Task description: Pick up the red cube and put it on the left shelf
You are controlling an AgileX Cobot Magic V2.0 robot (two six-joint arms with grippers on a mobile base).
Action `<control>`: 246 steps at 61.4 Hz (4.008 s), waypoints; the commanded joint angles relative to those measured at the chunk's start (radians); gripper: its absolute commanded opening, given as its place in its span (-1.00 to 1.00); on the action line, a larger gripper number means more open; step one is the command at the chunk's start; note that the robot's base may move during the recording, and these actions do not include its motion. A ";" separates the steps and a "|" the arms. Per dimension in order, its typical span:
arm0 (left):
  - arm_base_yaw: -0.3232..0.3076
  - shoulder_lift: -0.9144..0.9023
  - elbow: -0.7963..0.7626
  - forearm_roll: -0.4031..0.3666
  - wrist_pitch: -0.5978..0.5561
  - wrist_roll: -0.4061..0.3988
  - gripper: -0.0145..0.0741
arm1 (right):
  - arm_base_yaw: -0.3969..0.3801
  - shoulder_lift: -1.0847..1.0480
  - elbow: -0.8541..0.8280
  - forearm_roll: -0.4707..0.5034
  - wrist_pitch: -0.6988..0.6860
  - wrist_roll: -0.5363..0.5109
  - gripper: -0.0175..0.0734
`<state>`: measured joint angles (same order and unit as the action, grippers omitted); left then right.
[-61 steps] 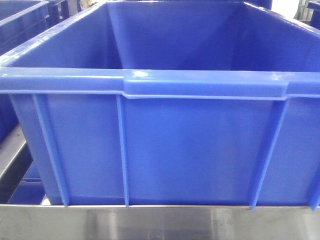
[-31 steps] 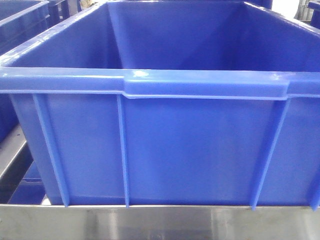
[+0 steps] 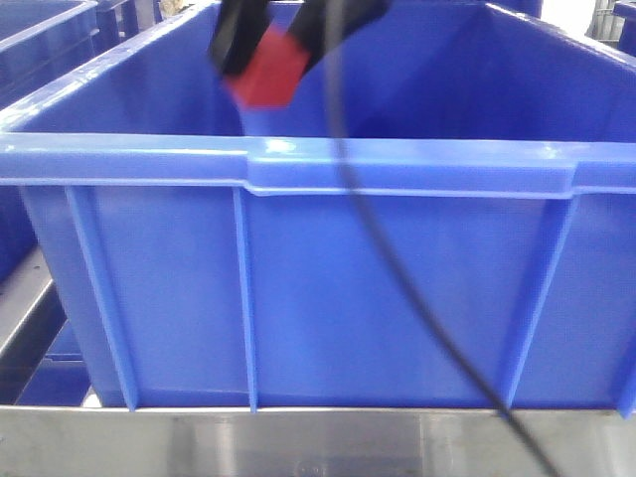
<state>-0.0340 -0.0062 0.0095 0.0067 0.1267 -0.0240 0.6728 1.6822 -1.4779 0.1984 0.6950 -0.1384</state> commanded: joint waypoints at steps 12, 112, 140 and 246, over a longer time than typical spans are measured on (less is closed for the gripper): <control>-0.003 -0.015 0.023 -0.007 -0.087 -0.001 -0.44 | -0.012 0.121 -0.133 -0.046 -0.072 -0.014 -0.32; -0.003 -0.015 0.023 -0.007 -0.087 -0.001 -0.44 | -0.079 0.148 -0.135 -0.182 0.057 -0.014 0.49; -0.003 -0.015 0.023 -0.007 -0.087 -0.001 -0.44 | -0.079 -0.184 0.029 -0.166 0.012 -0.013 -0.32; -0.003 -0.015 0.023 -0.007 -0.087 -0.001 -0.44 | -0.079 -1.419 0.905 -0.057 -0.365 -0.013 -0.52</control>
<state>-0.0340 -0.0062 0.0095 0.0067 0.1253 -0.0240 0.5975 0.2540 -0.5479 0.1338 0.4319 -0.1401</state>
